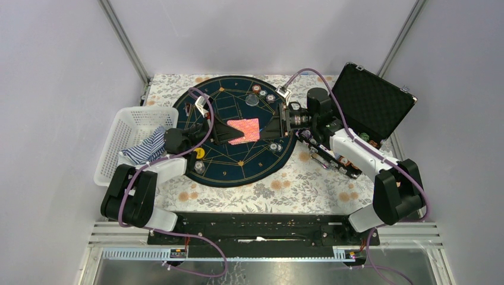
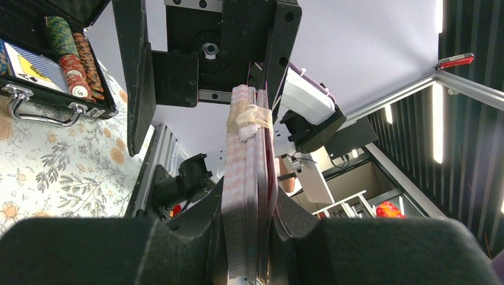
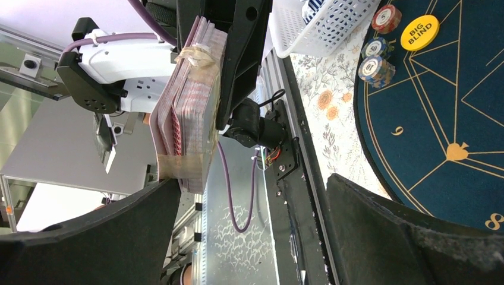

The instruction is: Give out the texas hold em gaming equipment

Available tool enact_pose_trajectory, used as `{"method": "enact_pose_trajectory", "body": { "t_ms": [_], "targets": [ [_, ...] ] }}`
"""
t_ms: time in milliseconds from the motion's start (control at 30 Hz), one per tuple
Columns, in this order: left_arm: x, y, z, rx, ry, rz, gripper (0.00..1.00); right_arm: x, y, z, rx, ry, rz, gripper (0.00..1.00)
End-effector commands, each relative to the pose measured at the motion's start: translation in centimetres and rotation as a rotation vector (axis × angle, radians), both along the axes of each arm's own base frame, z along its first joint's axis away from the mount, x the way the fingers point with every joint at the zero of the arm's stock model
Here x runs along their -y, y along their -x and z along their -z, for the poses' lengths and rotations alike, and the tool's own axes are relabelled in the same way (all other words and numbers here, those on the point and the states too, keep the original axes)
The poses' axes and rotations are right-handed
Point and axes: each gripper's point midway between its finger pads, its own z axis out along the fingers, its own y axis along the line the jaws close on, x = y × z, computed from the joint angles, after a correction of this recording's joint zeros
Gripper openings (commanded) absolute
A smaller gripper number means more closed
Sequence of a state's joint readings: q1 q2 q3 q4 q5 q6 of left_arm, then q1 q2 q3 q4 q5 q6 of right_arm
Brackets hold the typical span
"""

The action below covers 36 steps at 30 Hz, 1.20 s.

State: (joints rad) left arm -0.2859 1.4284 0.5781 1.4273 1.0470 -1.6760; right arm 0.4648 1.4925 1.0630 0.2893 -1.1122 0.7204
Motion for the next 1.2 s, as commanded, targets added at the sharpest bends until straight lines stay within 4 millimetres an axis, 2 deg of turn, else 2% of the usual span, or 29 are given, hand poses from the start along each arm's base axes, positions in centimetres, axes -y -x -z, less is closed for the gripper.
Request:
{"method": "enact_pose_trajectory", "body": {
  "t_ms": [0, 167, 233, 367, 533, 800, 1167],
  "targets": [
    [-0.1, 1.1, -1.4, 0.125, 0.019, 0.009, 0.0, -0.3, 0.0, -2.1, 0.106, -0.015, -0.011, 1.0],
    [-0.9, 0.7, -0.8, 0.117, 0.003, -0.015, 0.0, 2.3, -0.7, -2.4, 0.132, -0.002, 0.03, 1.0],
    [-0.9, 0.8, -0.8, 0.118, 0.001, -0.016, 0.0, 2.7, -1.1, -2.9, 0.134, -0.012, 0.048, 1.0],
    [-0.8, 0.9, -0.6, 0.114, -0.003, -0.007, 0.0, 2.5, -1.7, -3.7, 0.128, -0.043, 0.062, 1.0],
    [-0.4, 1.2, -0.6, 0.115, -0.005, 0.006, 0.0, 2.1, -2.6, -3.8, 0.113, -0.046, 0.079, 0.99],
    [0.0, 1.7, -1.1, 0.136, 0.001, 0.026, 0.0, 1.9, -2.9, -2.7, 0.07, -0.04, 0.082, 0.99],
    [0.1, 1.8, -1.0, 0.128, 0.006, 0.028, 0.0, 1.4, -2.9, -2.2, 0.058, -0.037, 0.07, 0.98]
  ]
}}
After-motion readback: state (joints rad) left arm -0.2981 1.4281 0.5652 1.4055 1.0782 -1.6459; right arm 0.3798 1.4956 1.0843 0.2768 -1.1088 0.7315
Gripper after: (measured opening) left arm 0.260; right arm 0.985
